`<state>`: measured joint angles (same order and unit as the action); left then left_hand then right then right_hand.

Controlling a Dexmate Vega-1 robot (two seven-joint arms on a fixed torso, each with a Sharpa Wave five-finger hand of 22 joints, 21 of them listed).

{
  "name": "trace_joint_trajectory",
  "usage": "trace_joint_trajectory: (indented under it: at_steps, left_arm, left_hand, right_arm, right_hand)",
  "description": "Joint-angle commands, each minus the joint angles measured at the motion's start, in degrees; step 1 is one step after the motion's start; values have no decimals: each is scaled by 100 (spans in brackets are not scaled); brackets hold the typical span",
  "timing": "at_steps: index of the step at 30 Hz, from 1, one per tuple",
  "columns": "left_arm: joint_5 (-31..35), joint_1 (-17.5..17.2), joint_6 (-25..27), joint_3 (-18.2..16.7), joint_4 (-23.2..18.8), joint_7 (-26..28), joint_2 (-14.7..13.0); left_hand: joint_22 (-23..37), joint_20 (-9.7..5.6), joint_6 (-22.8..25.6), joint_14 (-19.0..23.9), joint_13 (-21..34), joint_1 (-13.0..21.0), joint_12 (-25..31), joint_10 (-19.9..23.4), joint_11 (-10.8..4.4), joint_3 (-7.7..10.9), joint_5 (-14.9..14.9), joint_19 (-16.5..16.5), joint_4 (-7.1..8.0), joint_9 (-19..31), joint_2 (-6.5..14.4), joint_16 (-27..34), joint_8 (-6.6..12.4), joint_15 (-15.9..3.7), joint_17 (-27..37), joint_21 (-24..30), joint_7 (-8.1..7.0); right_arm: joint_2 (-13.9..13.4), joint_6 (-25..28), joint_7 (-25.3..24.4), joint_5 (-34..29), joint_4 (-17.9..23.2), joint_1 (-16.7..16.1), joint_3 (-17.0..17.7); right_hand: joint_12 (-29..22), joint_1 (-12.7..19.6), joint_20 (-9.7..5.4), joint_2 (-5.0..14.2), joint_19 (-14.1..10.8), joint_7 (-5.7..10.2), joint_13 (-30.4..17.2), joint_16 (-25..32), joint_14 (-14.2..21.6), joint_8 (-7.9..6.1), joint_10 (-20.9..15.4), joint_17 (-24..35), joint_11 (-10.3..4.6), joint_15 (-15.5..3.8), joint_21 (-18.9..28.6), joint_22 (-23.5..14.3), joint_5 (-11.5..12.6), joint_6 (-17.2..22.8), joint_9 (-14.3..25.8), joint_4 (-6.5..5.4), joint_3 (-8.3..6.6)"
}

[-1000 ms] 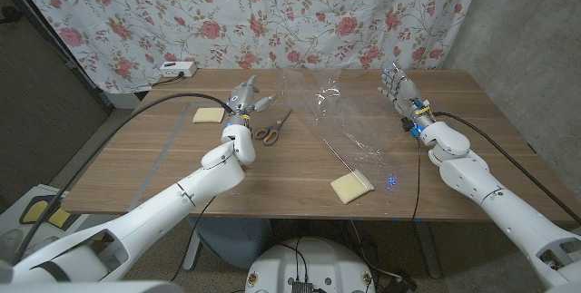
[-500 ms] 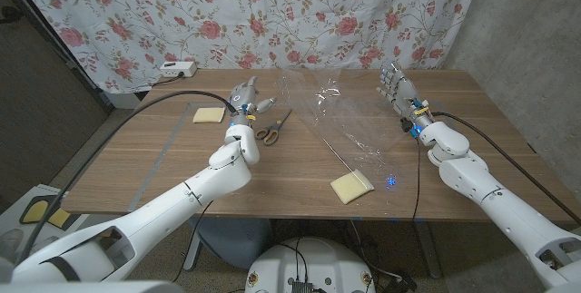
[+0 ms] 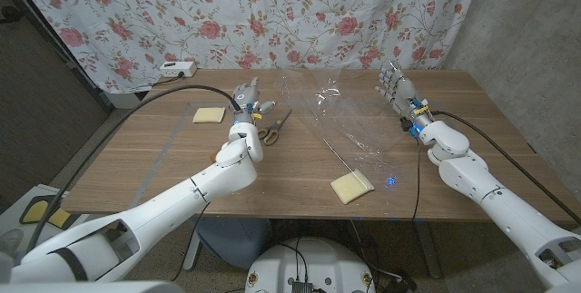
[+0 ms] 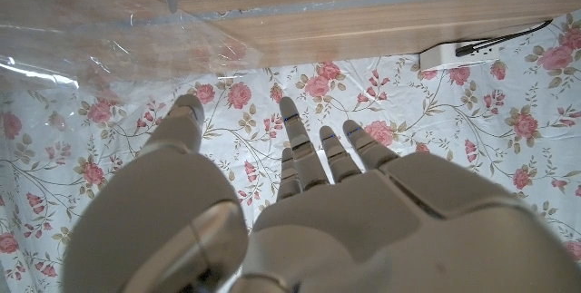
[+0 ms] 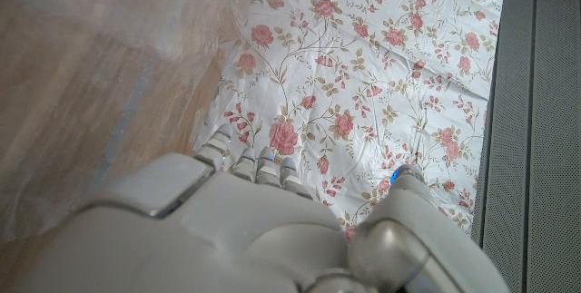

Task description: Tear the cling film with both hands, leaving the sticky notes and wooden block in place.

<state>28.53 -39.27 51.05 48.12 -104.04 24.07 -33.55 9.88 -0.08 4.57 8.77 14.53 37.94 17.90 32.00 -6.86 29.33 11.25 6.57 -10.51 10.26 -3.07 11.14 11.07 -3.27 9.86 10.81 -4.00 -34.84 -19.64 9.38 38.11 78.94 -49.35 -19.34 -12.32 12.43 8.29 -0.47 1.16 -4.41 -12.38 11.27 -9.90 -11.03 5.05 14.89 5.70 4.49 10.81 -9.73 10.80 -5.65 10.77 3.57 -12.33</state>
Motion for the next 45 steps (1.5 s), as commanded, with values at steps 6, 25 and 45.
trace_joint_trajectory:
  at_steps: [6, 25, 45]
  left_arm:
    - [293, 409, 17, 484, -22, -877, -308]
    - [899, 471, -165, 707, 66, -1447, -452]
    - [1548, 673, 342, 979, 119, -2204, -233]
  left_hand:
    - [-6, 41, -175, -165, 45, 135, -97, -100, -93, -26, -29, -123, 61, 20, -45, -50, -31, 25, 21, -38, -44]
    - [-6, 47, -1058, -199, 160, 254, -167, -167, -176, -109, -84, -144, 119, 21, -76, -7, -158, -15, 26, -5, -144]
    - [-6, 130, -884, -92, 256, 456, -71, 142, -225, -72, -39, -186, 110, 16, 20, 46, 35, -15, 24, -1, -93]
  right_arm:
    - [8, 28, -33, 15, 55, -21, -5]
    - [23, 29, -42, 19, 152, -66, -27]
    - [50, 63, 62, 174, 201, -115, -12]
  right_hand:
    - [-16, -3, 26, 77, 15, 2, -12, 52, -208, -30, 10, -19, 27, 9, 20, -20, -20, -50, 25, 54, -10]
    - [1, 3, 21, 134, 46, 8, -17, 56, -245, -24, 56, -80, 31, 11, 15, -20, -29, -86, 25, 106, -10]
    - [-1, 46, 21, 191, 46, 7, -19, 62, -251, -27, 57, -118, 31, 10, 17, -20, -35, -88, 24, 157, -34]
